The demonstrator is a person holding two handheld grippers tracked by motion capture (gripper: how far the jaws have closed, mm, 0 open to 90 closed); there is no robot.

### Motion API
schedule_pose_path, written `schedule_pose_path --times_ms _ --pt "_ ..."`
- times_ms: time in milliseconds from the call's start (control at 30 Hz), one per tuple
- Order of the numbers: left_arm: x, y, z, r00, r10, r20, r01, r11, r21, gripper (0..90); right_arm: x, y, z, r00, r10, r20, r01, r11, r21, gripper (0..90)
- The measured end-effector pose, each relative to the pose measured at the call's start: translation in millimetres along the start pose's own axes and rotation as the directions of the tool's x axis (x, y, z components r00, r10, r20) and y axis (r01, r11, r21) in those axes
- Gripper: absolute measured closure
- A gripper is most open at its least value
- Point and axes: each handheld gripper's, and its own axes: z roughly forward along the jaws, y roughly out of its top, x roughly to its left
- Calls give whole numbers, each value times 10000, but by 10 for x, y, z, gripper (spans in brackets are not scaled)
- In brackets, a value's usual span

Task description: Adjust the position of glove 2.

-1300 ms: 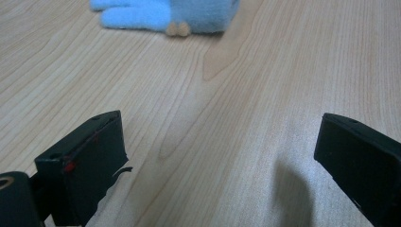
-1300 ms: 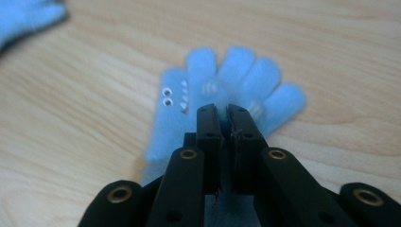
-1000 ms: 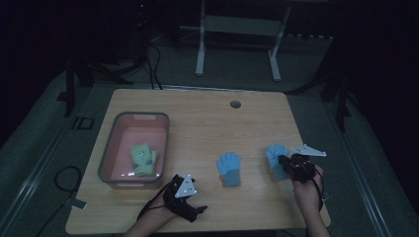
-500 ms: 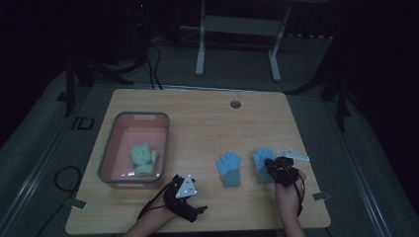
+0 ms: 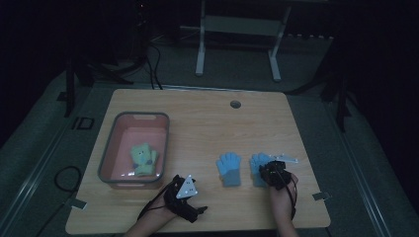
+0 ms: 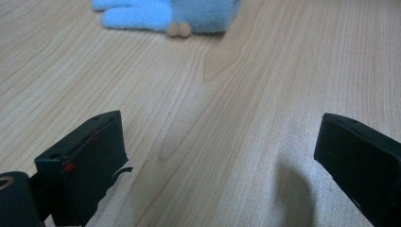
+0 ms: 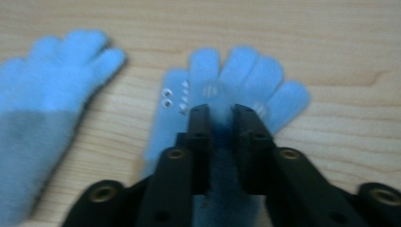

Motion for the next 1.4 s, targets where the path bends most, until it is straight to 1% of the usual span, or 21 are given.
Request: schedule_pose_path --times_ms 167,233,300,367,400,467,533,600,633,700,767,800,867,900,1000,1067,1100,1167,1200,1267,1400 --pt "-4 0 -5 10000 22 39 -22 10000 9 32 4 -2 25 9992 -404 51 404 9992 37 693" --pt "-4 0 -7 10000 24 61 -24 10000 9 32 -10 5 28 9991 -427 -48 427 9991 38 689" --pt "-4 0 -7 10000 16 59 -16 10000 4 32 -18 20 26 9974 -707 -136 708 9975 81 669" --pt "-4 -1 -6 10000 12 63 -12 10000 -3 32 -22 27 19 9970 -753 -183 755 9971 101 651" --pt "-2 -1 -7 10000 41 77 -41 10000 32 32 -44 52 -8 9939 -1070 -263 1074 9941 124 640" --pt "1 -3 -4 10000 8 99 -8 10000 40 32 -69 67 -31 9901 -1376 -290 1380 9904 115 619" --pt "2 -4 -4 9999 4 107 -5 10000 18 33 -92 74 -48 9885 -1484 -280 1486 9889 55 620" --pt "2 -3 -3 9999 -4 123 4 10000 8 33 -120 80 -65 9856 -1625 -460 1625 9867 -38 619" --pt "2 -4 -2 9999 2 121 -2 10000 8 32 -187 97 -107 9783 -1927 -761 1921 9813 -157 605" --pt "2 -4 -2 9999 5 122 -5 10000 9 32 -245 110 -145 9753 -2063 -783 2055 9785 -188 591" --pt "5 -4 -2 9999 6 125 -6 10000 0 32 -315 133 -174 9680 -2122 -1336 2097 9772 -330 575" --pt "7 -5 -3 9999 -4 136 5 10000 -23 33 -342 146 -184 9665 -2219 -1286 2198 9751 -312 564" --pt "12 -6 -5 9999 -59 136 59 10000 -37 33 -388 171 -200 9545 -2379 -1796 2358 9712 -334 547" --pt "14 -7 -6 9999 -83 146 83 9999 -60 32 -407 182 -200 9513 -2430 -1898 2422 9698 -275 535" --pt "13 -7 -5 9999 -67 141 68 10000 -52 32 -441 208 -194 9255 -2674 -2683 2673 9629 -373 536" --pt "11 -7 -5 9999 -48 145 49 10000 -48 33 -441 211 -175 8982 -3017 -3197 3031 9518 -467 545" --pt "12 -7 -6 9999 -49 133 49 10000 -52 33 -437 208 -161 8917 -3168 -3233 3185 9467 -492 546" --pt "13 -9 -7 9999 -53 128 54 10000 -55 33 -423 188 -131 8645 -3586 -3522 3605 9306 -627 550" --pt "12 -10 -8 9999 -42 132 43 10000 -58 33 -414 174 -111 8566 -3743 -3551 3764 9241 -660 554" --pt "11 -10 -7 9999 -16 131 16 10000 -48 32 -401 145 -60 8484 -3972 -3499 4040 9130 -570 578" --pt "11 -11 -6 9999 -12 131 12 10000 -29 33 -411 104 27 8475 -3952 -3544 4047 9131 -504 596"
